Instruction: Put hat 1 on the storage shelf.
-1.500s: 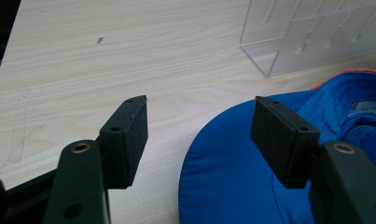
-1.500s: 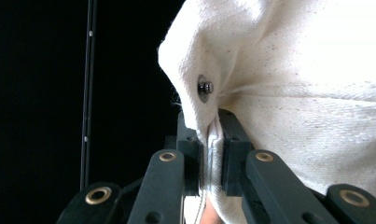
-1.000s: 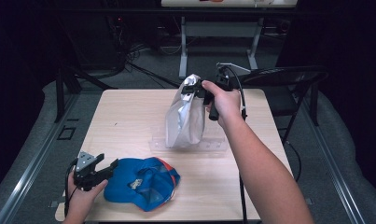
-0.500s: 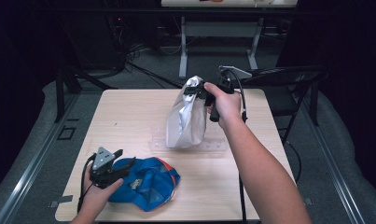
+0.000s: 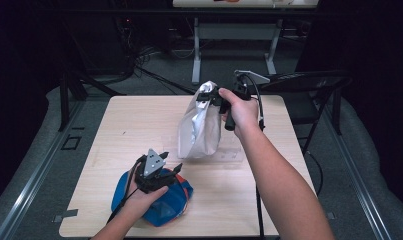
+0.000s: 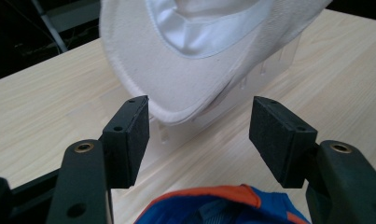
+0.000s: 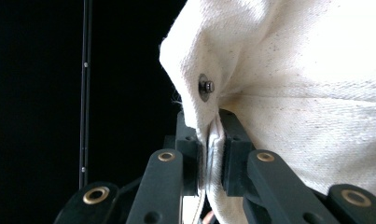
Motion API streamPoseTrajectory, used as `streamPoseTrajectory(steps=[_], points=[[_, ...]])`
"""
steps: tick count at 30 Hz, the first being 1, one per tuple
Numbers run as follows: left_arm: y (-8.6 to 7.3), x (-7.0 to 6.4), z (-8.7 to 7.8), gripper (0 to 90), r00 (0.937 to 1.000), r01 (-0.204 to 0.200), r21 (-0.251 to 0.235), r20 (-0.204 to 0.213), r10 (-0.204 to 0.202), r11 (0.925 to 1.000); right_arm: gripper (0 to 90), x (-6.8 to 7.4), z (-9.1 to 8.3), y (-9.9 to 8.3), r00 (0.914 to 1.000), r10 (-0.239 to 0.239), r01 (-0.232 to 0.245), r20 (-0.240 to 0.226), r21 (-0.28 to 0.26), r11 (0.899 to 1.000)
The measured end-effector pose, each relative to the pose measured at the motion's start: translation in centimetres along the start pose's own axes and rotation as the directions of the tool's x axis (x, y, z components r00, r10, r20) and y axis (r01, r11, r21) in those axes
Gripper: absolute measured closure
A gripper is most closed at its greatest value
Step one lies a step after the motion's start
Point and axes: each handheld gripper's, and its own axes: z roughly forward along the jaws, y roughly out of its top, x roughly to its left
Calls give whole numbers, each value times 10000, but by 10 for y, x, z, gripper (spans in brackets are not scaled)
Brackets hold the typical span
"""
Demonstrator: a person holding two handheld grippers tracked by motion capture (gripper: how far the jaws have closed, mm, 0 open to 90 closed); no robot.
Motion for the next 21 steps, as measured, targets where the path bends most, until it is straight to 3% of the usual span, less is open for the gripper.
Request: streamPoseTrajectory(steps=[8,13,17,21], points=[[4,-10,18,441,9979,-357,288,-529,371,9990,808,2,2,-2,10000,-79,79,5,43,10000],[2,-10,23,566,9964,-507,602,-643,545,9969,808,3,3,-3,9999,-104,104,-3,78,9999],[0,-6,23,705,9982,-334,652,-482,365,9973,808,4,5,-4,9999,-157,157,-13,119,9998],[-2,0,20,753,9991,-213,495,-360,231,9985,807,6,6,-5,9997,-239,239,5,163,9996]])
